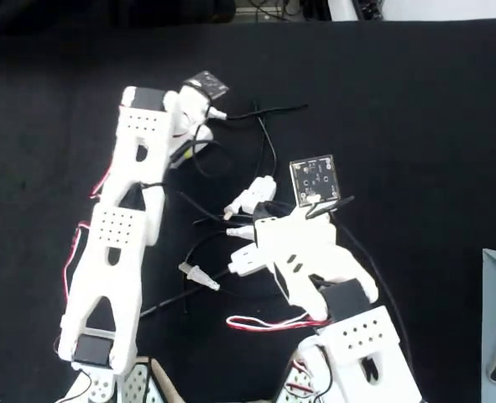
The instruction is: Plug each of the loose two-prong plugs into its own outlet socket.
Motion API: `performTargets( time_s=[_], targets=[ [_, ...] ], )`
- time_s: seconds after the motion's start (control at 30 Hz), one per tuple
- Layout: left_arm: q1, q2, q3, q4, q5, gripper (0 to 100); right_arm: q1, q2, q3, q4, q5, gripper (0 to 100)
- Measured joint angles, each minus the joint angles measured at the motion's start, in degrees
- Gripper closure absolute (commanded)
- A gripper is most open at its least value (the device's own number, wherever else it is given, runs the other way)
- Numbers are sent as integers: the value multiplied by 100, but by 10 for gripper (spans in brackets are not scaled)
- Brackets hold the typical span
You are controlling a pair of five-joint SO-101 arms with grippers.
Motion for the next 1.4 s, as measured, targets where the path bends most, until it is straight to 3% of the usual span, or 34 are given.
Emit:
performTargets(
  time_s=[0.23,0.67,1.2,1.4],
  targets=[
    [-273,-730,782,9,255,973,-9,0,0,0,0,983],
    [-343,-4009,5389,-114,273,973,-9,0,0,0,0,983],
    [-554,-7965,12255,-3235,158,968,0,0,0,0,0,982],
    [-563,-8642,13116,-3437,-132,772,0,0,0,0,0,981]
  ],
)
